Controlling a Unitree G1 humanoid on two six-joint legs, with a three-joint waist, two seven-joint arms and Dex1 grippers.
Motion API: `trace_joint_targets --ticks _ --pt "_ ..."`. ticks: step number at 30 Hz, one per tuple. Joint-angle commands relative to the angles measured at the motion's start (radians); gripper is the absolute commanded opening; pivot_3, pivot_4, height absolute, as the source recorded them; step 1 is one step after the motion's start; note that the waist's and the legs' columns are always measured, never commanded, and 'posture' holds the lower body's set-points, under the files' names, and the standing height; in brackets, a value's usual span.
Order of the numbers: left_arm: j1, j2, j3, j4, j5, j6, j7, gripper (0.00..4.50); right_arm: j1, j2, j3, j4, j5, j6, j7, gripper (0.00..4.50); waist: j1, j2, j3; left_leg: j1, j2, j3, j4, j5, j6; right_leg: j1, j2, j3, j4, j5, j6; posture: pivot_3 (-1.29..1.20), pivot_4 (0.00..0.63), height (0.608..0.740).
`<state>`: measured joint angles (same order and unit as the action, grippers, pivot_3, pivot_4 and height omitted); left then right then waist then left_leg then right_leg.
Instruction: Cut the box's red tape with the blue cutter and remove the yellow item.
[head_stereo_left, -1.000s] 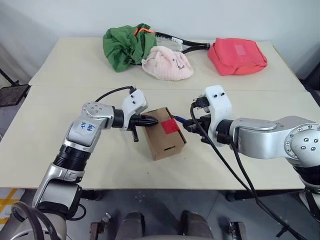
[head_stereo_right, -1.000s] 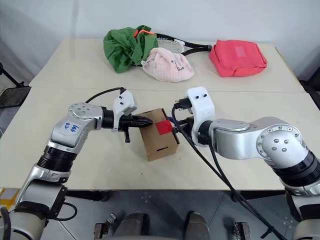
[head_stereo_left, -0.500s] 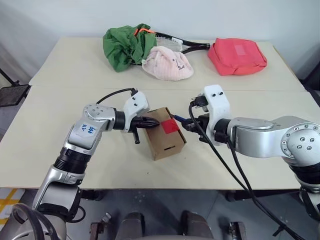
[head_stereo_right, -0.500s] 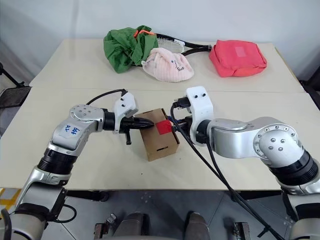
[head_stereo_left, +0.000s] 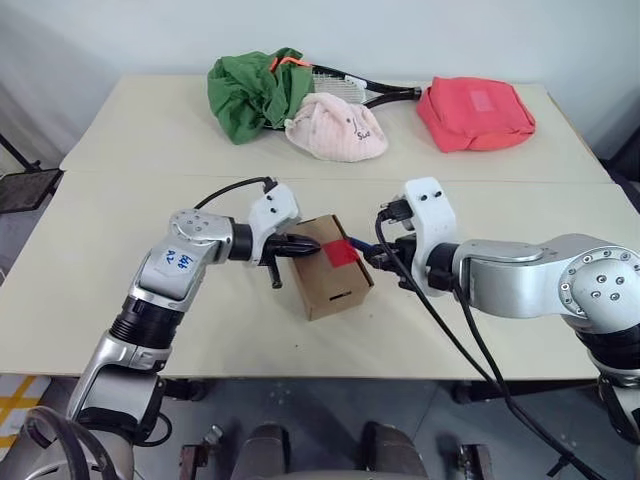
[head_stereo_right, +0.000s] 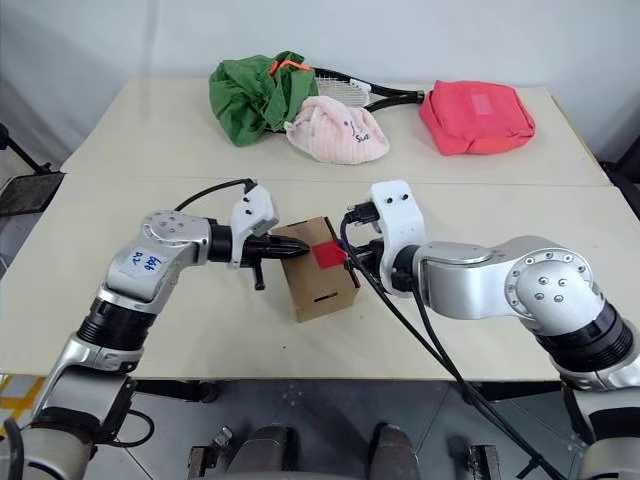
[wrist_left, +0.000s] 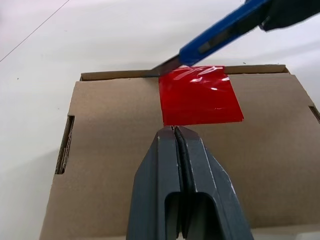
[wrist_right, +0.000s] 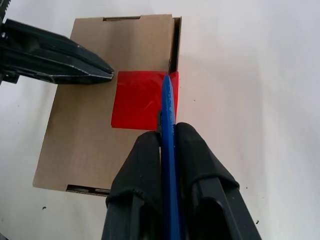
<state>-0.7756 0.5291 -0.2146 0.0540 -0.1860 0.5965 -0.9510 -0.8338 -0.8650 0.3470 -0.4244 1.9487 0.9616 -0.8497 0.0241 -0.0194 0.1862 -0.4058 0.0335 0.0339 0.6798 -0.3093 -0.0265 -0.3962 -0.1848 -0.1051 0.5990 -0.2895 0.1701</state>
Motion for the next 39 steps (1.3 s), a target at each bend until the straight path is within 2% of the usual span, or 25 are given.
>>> trace_joint_targets --ticks 1,11,20,27,39 --pt "0.030 -0.006 -0.035 -0.002 0.021 0.015 0.008 0.03 0.026 0.033 0.007 -0.002 0.024 0.012 -0.008 0.19 0.000 0.000 0.000 0.000 0.000 0.000 0.000 0.000 0.000 0.000 0.000 0.000 0.000 0.000 0.000 0.00 0.150 0.740" --pt "0.043 -0.019 -0.048 -0.003 0.026 0.027 0.026 0.03 0.079 0.043 0.009 0.000 0.024 0.044 -0.025 0.19 0.000 0.000 0.000 0.001 0.000 0.000 0.000 0.000 0.000 0.001 0.000 0.000 0.001 0.000 0.000 0.00 0.150 0.740" --pt "0.046 -0.026 -0.062 0.004 0.029 0.031 0.032 0.03 0.150 -0.050 -0.021 -0.109 0.024 -0.002 0.021 0.19 0.002 0.000 0.000 0.002 0.000 0.000 0.001 0.000 0.000 0.001 0.000 0.001 0.002 0.000 0.000 0.00 0.150 0.740" --pt "0.041 -0.041 -0.068 0.011 0.029 0.029 0.030 0.03 0.213 -0.077 -0.028 -0.165 0.024 -0.086 0.021 0.19 0.003 0.000 0.000 0.002 0.000 0.000 0.001 0.000 0.001 0.001 0.000 0.001 0.002 0.000 0.000 0.00 0.150 0.740" --pt "0.046 -0.043 -0.068 0.004 0.029 0.032 0.031 0.03 0.209 -0.226 -0.019 -0.155 0.024 -0.048 0.215 0.19 0.003 0.000 0.000 0.002 0.000 0.000 0.001 -0.001 0.001 0.001 0.000 0.001 0.001 0.000 0.000 0.00 0.150 0.740"
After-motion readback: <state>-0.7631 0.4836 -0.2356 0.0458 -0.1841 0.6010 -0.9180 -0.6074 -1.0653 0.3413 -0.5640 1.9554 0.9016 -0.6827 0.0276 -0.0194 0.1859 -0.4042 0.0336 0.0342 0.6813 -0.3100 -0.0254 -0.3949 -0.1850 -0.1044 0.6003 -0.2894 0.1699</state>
